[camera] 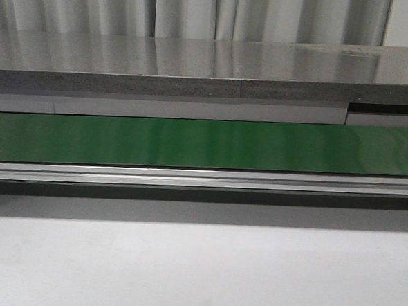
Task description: Move button from left to right
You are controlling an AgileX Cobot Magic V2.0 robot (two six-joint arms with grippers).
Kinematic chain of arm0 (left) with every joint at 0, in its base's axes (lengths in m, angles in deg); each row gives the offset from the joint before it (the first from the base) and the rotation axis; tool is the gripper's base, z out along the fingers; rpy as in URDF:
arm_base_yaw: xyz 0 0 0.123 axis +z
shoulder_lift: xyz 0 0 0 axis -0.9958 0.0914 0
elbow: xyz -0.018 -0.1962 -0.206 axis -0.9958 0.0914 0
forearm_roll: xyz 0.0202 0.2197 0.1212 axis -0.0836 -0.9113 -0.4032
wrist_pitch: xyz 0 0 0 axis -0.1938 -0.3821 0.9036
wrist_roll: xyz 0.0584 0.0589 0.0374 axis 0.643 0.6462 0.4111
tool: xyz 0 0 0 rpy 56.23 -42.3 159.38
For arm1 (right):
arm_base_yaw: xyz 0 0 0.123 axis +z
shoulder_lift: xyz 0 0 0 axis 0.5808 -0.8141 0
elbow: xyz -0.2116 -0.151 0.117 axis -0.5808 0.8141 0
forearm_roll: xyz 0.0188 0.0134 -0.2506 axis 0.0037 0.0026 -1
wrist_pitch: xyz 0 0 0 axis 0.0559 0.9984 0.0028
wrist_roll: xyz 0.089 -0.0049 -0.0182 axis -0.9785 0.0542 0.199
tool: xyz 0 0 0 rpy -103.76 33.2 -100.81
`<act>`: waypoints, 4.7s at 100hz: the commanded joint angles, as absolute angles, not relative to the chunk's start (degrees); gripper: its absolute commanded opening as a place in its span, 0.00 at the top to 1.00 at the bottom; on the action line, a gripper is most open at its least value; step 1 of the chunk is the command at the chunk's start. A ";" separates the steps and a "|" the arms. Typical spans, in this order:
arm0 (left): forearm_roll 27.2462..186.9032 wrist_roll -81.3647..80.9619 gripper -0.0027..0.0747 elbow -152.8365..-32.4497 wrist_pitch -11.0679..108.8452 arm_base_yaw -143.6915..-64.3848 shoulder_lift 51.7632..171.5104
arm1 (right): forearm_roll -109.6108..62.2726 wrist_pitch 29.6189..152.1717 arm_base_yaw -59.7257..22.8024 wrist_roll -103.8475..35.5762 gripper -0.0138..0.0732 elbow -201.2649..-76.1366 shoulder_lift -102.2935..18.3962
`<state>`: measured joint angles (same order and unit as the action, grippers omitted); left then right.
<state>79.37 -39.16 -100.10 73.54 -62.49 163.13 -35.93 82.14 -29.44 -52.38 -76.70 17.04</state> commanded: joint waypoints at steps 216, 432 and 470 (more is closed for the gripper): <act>94.52 -29.78 0.11 -105.07 77.67 -77.21 134.48 | -36.71 77.46 -29.31 -52.32 0.92 -77.69 18.16; 94.06 -28.17 0.99 -48.63 30.39 -85.03 74.63 | -36.71 76.25 -29.31 -52.32 0.92 -77.76 18.16; 94.06 -28.17 0.99 -48.63 30.39 -85.03 74.63 | -33.25 86.45 -29.31 -52.32 0.92 -91.61 8.92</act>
<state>93.47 -27.99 -47.05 35.20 -84.76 74.43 -34.27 86.37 -29.44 -52.38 -85.53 13.84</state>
